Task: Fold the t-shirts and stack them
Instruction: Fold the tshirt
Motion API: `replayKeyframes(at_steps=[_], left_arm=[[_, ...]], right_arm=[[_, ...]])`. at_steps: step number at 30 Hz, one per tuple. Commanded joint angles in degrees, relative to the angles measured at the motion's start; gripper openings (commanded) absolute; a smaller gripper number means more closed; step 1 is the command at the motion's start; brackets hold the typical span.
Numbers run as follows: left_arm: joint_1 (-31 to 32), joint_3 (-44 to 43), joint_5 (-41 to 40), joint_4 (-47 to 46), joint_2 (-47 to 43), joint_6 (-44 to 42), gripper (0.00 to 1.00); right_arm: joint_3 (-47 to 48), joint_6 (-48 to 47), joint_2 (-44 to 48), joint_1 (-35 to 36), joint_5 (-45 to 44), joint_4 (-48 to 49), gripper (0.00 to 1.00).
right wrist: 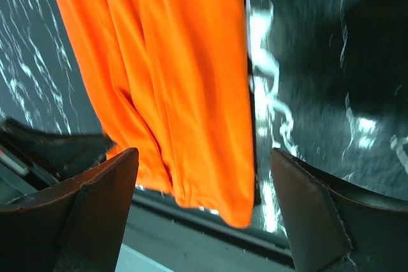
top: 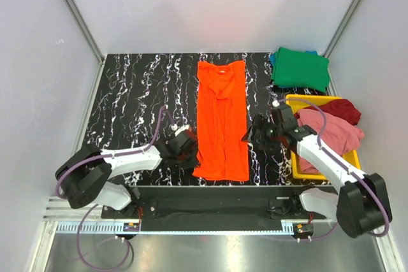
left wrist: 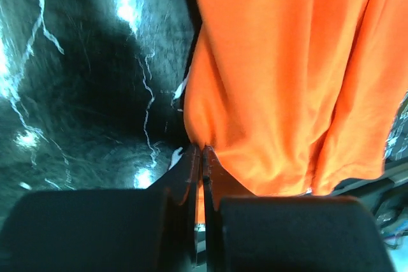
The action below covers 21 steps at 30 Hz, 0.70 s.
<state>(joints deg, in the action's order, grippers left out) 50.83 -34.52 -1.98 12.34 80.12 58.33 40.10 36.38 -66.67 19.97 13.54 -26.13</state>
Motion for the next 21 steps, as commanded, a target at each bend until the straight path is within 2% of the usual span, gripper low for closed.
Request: replayKeyframes(at_steps=[1, 4, 6, 10, 11, 12, 14, 21], left_arm=[[1.29, 2.79, -0.48, 4.68, -3.10, 7.40, 0.00], [2.96, 5.51, -0.30, 6.81, -8.20, 12.75, 0.01], [3.84, 6.75, -0.48, 8.22, -9.97, 14.70, 0.10], [4.28, 8.15, -0.57, 9.37, -11.91, 15.50, 0.38], [4.45, 8.42, -0.40, 9.37, -11.91, 15.50, 0.52], [4.45, 8.42, -0.22, 9.37, -11.83, 15.50, 0.56], [4.72, 8.33, -0.13, 9.54, -11.56, 15.33, 0.61], [6.30, 8.24, 0.39, 10.51, -12.97, 15.33, 0.59]], right_arm=[[-6.49, 4.30, 5.14, 1.39, 3.25, 0.73, 0.90], [-10.90, 5.98, 8.13, 2.61, 4.12, 0.64, 0.89], [-12.58, 7.91, 10.23, 3.58, 4.57, 0.73, 0.88], [-16.01, 9.93, 12.44, 6.31, 4.48, 0.55, 0.85], [-16.36, 10.55, 12.88, 6.75, 4.65, 0.47, 0.84], [-16.71, 10.90, 12.97, 7.19, 4.65, 0.81, 0.82], [-17.24, 11.78, 12.89, 9.11, 4.83, 0.82, 0.79], [-21.63, 16.61, 17.27, 14.39, 5.18, 0.29, 0.62]])
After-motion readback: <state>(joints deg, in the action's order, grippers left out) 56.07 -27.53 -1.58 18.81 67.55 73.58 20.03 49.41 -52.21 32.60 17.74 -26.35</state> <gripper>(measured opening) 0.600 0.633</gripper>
